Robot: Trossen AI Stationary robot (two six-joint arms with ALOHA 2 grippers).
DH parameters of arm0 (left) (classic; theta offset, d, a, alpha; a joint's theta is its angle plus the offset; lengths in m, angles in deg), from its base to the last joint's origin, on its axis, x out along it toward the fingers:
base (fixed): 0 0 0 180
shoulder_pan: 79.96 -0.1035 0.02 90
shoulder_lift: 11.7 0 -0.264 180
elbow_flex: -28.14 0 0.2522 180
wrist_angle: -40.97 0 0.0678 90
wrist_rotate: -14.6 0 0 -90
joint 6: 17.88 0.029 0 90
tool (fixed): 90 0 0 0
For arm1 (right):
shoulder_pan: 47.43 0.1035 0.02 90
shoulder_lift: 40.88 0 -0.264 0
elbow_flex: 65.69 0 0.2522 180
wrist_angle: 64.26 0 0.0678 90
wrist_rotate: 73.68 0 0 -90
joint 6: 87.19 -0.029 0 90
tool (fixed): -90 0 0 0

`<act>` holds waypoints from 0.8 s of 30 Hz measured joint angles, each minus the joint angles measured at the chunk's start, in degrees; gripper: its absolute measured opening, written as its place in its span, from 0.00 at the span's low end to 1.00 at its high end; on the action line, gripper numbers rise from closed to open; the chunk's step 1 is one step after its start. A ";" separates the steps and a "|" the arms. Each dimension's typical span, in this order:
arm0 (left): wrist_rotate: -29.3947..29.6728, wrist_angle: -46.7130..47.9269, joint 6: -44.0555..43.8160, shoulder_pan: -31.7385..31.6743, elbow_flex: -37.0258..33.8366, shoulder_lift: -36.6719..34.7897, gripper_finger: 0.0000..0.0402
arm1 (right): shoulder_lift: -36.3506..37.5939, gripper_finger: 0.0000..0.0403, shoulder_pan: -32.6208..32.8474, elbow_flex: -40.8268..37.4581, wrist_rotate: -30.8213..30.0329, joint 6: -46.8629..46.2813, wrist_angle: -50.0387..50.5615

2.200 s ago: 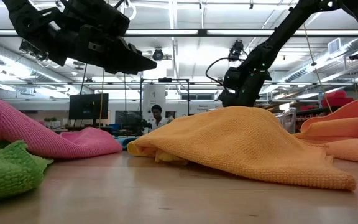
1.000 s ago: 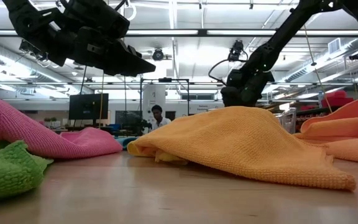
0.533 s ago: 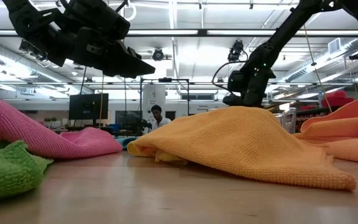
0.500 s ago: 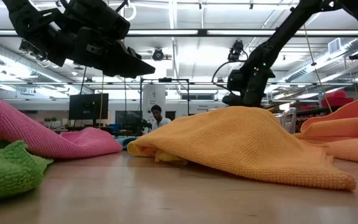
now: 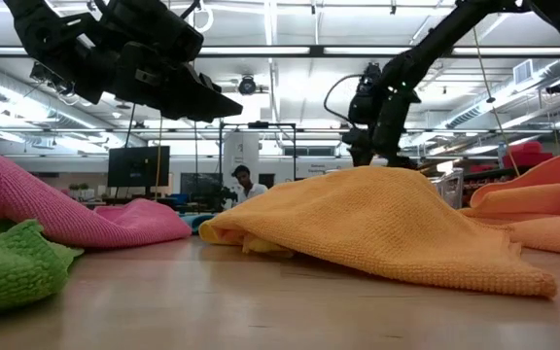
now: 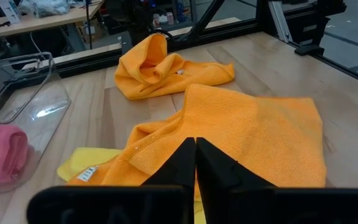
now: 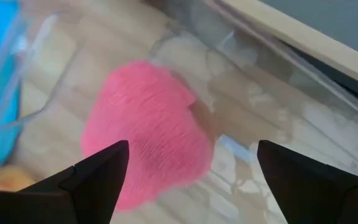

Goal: Fold microfiber towels
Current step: Put the folded top pink microfiber cloth into the transparent bin

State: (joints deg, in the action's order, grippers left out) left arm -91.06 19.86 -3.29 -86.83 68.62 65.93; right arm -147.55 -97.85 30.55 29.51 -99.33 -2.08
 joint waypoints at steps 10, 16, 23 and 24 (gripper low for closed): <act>0.00 0.15 0.22 0.00 0.00 0.00 0.03 | 0.09 0.91 4.75 4.17 10.24 10.84 3.72; 0.00 0.48 0.20 -0.02 0.00 0.00 0.05 | 0.11 0.91 6.11 -0.25 13.54 13.19 -3.56; 0.00 0.75 0.00 -0.02 0.00 0.00 0.06 | -0.12 0.91 3.76 -9.96 11.97 4.67 -17.34; -0.02 0.83 0.00 -0.02 0.00 0.00 0.06 | 0.00 0.91 3.94 -10.52 12.16 4.13 -18.92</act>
State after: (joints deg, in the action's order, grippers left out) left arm -91.08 20.69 -3.29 -86.85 68.62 65.93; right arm -147.55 -93.91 20.03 41.66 -95.20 -21.00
